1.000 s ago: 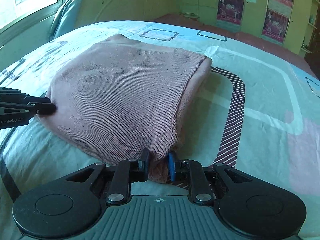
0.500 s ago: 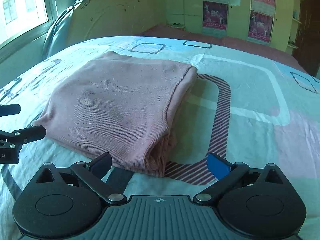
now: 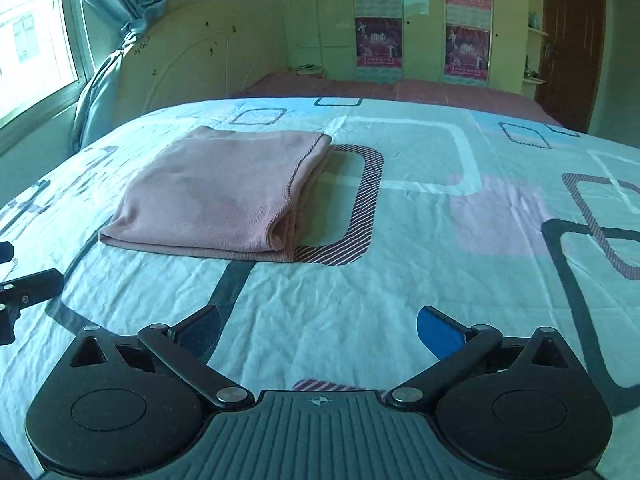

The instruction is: Fold small clothes

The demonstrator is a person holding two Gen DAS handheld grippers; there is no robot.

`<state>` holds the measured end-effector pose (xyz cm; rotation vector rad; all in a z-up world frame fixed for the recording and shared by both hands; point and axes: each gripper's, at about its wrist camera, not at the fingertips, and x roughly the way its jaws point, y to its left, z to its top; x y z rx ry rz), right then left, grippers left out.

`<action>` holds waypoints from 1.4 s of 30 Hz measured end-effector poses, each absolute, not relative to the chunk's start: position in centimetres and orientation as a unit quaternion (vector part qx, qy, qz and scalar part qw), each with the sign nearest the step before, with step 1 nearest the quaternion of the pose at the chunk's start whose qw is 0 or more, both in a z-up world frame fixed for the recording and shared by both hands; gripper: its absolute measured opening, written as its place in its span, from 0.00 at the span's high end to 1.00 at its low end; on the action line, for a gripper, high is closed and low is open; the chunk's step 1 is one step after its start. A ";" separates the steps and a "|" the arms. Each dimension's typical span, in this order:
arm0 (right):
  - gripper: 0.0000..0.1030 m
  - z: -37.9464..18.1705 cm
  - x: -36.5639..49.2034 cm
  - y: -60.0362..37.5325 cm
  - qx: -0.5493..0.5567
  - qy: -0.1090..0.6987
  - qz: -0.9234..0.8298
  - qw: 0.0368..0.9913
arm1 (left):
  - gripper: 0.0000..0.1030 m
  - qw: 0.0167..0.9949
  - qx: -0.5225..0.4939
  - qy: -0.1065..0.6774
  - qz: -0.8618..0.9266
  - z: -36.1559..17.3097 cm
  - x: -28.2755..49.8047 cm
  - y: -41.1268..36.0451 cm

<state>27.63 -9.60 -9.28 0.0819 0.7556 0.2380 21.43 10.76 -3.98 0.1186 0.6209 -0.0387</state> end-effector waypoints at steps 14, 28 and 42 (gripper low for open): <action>0.00 -1.7 11.5 -10.4 0.001 0.244 0.108 0.964 | 0.00 0.972 0.060 0.226 -0.028 2.0 9.6 6.8; 0.00 1.5 6.7 -12.3 0.014 0.210 0.087 0.974 | 0.00 0.976 0.034 0.211 -0.038 3.7 5.9 6.2; 0.00 1.6 6.2 -13.4 0.015 0.205 0.080 0.975 | 0.01 0.977 0.045 0.202 -0.052 3.9 5.7 5.7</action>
